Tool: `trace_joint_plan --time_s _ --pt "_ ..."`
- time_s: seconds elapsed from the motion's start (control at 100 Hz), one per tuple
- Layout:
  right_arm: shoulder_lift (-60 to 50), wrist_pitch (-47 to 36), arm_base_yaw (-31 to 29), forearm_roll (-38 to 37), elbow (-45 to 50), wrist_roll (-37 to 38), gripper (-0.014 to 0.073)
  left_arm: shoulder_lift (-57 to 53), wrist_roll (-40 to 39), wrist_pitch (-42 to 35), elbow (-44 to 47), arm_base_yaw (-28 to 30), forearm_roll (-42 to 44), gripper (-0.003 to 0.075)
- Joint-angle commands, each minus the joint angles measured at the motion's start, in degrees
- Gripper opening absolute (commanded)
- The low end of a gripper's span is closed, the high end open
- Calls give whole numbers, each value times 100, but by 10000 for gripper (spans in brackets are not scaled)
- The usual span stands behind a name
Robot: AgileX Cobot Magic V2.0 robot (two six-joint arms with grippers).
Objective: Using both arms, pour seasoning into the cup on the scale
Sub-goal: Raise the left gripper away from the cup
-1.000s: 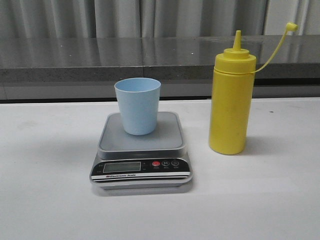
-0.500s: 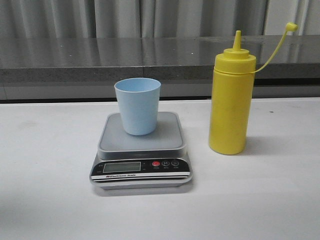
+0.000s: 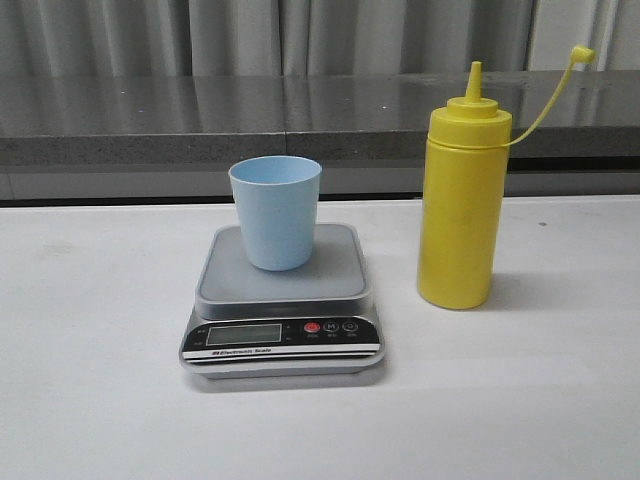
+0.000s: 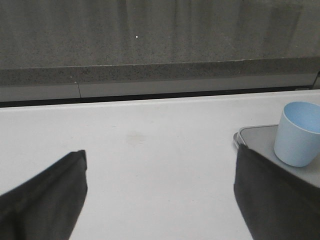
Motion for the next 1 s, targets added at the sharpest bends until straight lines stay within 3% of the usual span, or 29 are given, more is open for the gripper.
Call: trace_joint_plan --time_s 0.0,0.18,0.34,0.46,0.72,0.99 --pt "-112 -456 -46 -1 -116 -43 -69 -312 -10 -509 23 16 -60 575" --pt "-112 -470 -46 -9 -116 -43 -69 -607 -10 -533 271 16 -60 544" --pt "-112 -470 -46 -9 -116 -43 -69 -610 -10 -570 270 16 -60 457" --pt "-112 -470 -46 -9 -116 -43 -69 -610 -10 -570 270 16 -60 337" --pt "-112 -675 -46 -3 -116 -43 -69 -610 -10 -570 270 16 -60 -22" --pt "-112 -2089 -46 83 -177 -36 -69 -610 -10 -570 270 16 -60 -20"
